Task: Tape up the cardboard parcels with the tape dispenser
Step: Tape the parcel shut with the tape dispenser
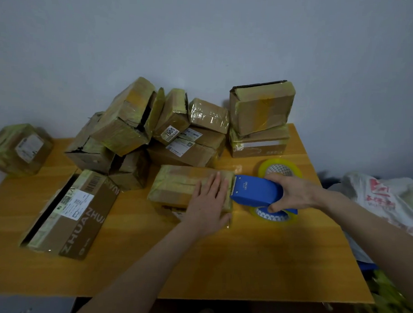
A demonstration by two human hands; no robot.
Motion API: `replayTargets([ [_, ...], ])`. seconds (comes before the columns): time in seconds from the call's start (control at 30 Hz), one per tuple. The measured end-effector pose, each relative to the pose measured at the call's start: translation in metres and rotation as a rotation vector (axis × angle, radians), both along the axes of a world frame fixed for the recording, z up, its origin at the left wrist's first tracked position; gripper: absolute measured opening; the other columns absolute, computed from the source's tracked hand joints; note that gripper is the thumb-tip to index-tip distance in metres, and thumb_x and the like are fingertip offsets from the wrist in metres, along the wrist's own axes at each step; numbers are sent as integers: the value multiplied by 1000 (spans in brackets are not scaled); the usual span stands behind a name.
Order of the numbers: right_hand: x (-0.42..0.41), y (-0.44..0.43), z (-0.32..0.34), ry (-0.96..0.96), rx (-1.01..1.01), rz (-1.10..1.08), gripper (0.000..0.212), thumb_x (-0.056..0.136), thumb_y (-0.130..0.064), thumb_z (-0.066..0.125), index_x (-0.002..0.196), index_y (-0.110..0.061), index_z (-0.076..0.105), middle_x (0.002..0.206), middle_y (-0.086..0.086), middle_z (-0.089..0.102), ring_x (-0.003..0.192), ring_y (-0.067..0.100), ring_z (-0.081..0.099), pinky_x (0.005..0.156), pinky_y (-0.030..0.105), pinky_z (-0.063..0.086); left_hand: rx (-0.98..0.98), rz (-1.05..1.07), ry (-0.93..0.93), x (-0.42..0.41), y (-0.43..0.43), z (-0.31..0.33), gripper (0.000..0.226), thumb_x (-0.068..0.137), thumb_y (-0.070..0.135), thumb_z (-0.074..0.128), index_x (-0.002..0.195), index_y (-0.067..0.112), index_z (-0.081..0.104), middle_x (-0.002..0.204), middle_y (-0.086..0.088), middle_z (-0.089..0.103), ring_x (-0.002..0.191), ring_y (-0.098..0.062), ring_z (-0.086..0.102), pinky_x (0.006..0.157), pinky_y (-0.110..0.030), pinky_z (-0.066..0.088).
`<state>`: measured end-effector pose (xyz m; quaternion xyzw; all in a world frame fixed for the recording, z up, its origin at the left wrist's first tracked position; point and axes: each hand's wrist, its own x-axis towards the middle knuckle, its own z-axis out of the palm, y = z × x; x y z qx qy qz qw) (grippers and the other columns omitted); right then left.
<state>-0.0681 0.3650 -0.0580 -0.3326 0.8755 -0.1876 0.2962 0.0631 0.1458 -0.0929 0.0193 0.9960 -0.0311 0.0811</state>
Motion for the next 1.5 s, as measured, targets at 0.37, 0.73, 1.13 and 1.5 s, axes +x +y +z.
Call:
replayTargets([
  [0.37,4,40,-5,-134,-93,-90,75,73,-17,79,134,-36,40,116,-4,56,106,17,58,92,37,51,-24,-4,-46,2,2,4,85,95,61,29,139,16,-28,155,-9,-26,144,-25,-21,112,-44,-13],
  [0.73,-5,43,11,-26,111,-27,83,73,-20,77,144,-32,33,112,-6,55,102,17,56,86,30,49,13,-6,-33,3,0,6,85,95,58,32,148,15,-19,156,-9,-24,145,-24,-19,116,-45,-9],
  [1.13,-3,-33,20,95,430,125,65,66,-47,70,125,-39,45,107,-7,57,96,22,57,81,40,53,29,-17,-12,3,1,2,82,96,56,35,150,20,-15,156,-9,-23,145,-25,-19,115,-46,-9],
  [1.5,-10,-28,22,49,324,-50,73,59,-50,71,128,-35,51,107,-6,59,94,19,59,79,36,54,181,103,144,-3,9,7,72,94,63,24,149,18,24,155,-8,24,142,-26,22,116,-46,13],
])
